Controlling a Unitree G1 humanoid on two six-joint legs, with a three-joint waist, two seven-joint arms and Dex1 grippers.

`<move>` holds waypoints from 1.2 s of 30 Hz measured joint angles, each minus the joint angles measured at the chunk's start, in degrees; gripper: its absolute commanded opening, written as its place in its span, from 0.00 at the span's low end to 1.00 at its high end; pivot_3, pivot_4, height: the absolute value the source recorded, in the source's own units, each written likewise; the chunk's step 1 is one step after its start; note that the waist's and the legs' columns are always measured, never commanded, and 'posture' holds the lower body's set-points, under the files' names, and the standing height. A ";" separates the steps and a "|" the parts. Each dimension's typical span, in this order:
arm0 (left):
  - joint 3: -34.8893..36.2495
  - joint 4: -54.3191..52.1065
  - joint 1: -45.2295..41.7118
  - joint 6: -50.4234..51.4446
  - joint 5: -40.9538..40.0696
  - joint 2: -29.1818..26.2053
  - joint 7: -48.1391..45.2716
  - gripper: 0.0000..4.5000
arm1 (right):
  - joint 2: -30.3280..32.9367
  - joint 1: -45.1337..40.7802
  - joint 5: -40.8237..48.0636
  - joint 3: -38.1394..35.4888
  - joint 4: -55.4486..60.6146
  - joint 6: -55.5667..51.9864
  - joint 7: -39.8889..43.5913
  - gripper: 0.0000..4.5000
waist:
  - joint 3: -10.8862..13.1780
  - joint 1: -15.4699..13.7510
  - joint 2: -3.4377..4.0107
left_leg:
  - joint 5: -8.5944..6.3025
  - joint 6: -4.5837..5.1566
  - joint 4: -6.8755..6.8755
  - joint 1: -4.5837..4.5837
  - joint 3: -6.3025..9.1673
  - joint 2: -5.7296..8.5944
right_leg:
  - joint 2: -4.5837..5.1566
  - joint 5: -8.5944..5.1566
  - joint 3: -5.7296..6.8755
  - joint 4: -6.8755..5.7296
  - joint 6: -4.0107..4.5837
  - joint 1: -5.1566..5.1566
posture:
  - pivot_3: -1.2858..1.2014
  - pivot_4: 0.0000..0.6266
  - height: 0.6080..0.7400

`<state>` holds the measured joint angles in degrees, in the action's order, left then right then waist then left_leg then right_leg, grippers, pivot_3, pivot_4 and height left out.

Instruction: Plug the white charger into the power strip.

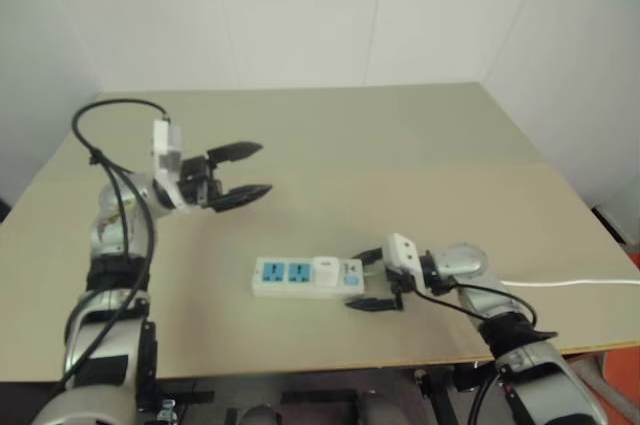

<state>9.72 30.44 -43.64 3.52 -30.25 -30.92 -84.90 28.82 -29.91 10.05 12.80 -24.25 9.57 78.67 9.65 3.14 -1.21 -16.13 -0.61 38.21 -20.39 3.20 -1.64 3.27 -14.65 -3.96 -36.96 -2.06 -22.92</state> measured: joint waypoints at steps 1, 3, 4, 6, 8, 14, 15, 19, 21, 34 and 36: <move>0.00 -0.59 0.51 0.05 -0.01 0.05 0.20 1.00 | 1.04 0.33 0.42 -0.56 1.33 -0.21 0.11 0.99 | 0.00 -0.25 0.00 | 0.00 -0.01 0.01 -0.08 -0.01 0.00 | 0.00 0.00 -0.01 -0.03 0.00 -0.10 | 0.52 0.24 1.00; 0.00 -1.29 0.81 0.17 -0.05 0.09 0.50 1.00 | 2.55 0.96 1.18 -1.67 3.52 -0.56 0.13 0.99 | 0.02 -0.56 0.01 | 0.01 -0.01 0.01 -0.10 -0.01 0.00 | -0.01 0.00 -0.01 -0.05 0.01 -0.14 | 0.52 0.24 1.00; 0.07 -1.68 0.95 0.19 -0.09 0.04 0.53 1.00 | 3.56 1.40 1.94 -2.38 4.86 -0.79 0.21 0.99 | 0.03 -0.61 0.03 | 0.01 -0.01 0.01 -0.11 -0.01 0.00 | -0.01 0.00 0.00 -0.05 0.01 -0.14 | 0.52 0.24 1.00; 0.14 -2.77 1.52 0.30 -0.11 -0.37 0.67 1.00 | 6.84 1.74 3.30 -3.82 8.43 -1.58 1.17 0.99 | 0.05 -0.67 0.04 | 0.01 -0.01 0.01 -0.12 -0.02 0.01 | 0.00 0.00 -0.01 -0.04 0.01 -0.14 | 0.52 0.24 1.00; 0.16 -3.68 2.59 0.32 -0.07 -1.39 0.60 1.00 | 10.31 1.77 4.82 -5.42 11.72 -2.48 2.14 0.99 | 0.06 -0.65 0.03 | 0.01 -0.01 0.01 -0.11 -0.02 0.01 | 0.00 0.00 -0.01 -0.02 0.00 -0.12 | 0.52 0.24 1.00; 0.37 -8.33 9.21 0.28 0.93 -8.89 -2.44 1.00 | 21.38 6.78 7.25 -11.86 19.86 -4.30 3.54 0.99 | 0.14 -0.59 0.04 | 0.00 0.00 -0.04 -0.14 -0.04 -0.02 | -0.01 0.00 -0.01 0.01 0.00 -0.18 | 0.52 0.24 1.00; 0.63 -9.27 10.90 0.36 0.91 -10.75 -3.38 1.00 | 23.19 8.81 8.08 -13.69 21.30 -4.86 3.66 0.99 | 0.15 -0.60 0.04 | 0.00 0.00 -0.05 -0.14 -0.05 -0.02 | -0.01 0.00 -0.02 0.03 0.00 -0.18 | 0.52 0.24 1.00; 4.38 -11.95 16.05 1.88 -0.63 -16.05 -4.62 1.00 | 29.00 16.06 11.23 -21.62 24.75 -6.57 3.76 0.99 | 0.21 -0.71 0.00 | 0.00 0.00 -0.05 -0.10 -0.08 -0.02 | 0.03 0.00 -0.01 0.07 0.00 -0.08 | 0.52 0.24 1.00; 5.27 -14.70 17.70 2.77 -1.50 -16.60 -4.42 1.00 | 30.16 19.17 12.27 -24.22 27.07 -7.04 3.52 0.99 | 0.21 -0.93 0.00 | 0.00 -0.01 -0.05 -0.03 -0.10 -0.03 | 0.03 0.00 0.00 0.09 -0.01 -0.01 | 0.52 0.24 1.00; 5.12 -18.04 20.56 3.93 -1.47 -15.82 -1.80 1.00 | 31.13 26.82 13.75 -29.40 31.97 -10.41 -0.16 0.99 | 0.23 -0.84 -0.03 | 0.00 -0.01 -0.06 0.04 -0.13 -0.04 | 0.01 0.00 -0.01 0.13 -0.01 0.06 | 0.52 0.24 1.00; 4.81 -17.31 19.37 3.83 -1.42 -15.75 -2.04 1.00 | 31.12 27.20 13.75 -29.52 32.83 -10.67 -0.81 0.99 | 0.23 -0.86 -0.03 | 0.00 -0.01 -0.07 0.03 -0.13 -0.04 | 0.01 0.00 -0.01 0.13 -0.01 0.06 | 0.52 0.24 1.00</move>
<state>14.53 13.13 -24.27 7.34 -31.67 -46.67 -86.94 59.94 -2.70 23.80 -16.72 8.58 -1.10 77.86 9.88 2.28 -1.24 -16.13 -0.61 38.15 -20.36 3.08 -1.68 3.28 -14.65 -3.97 -36.83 -2.07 -22.87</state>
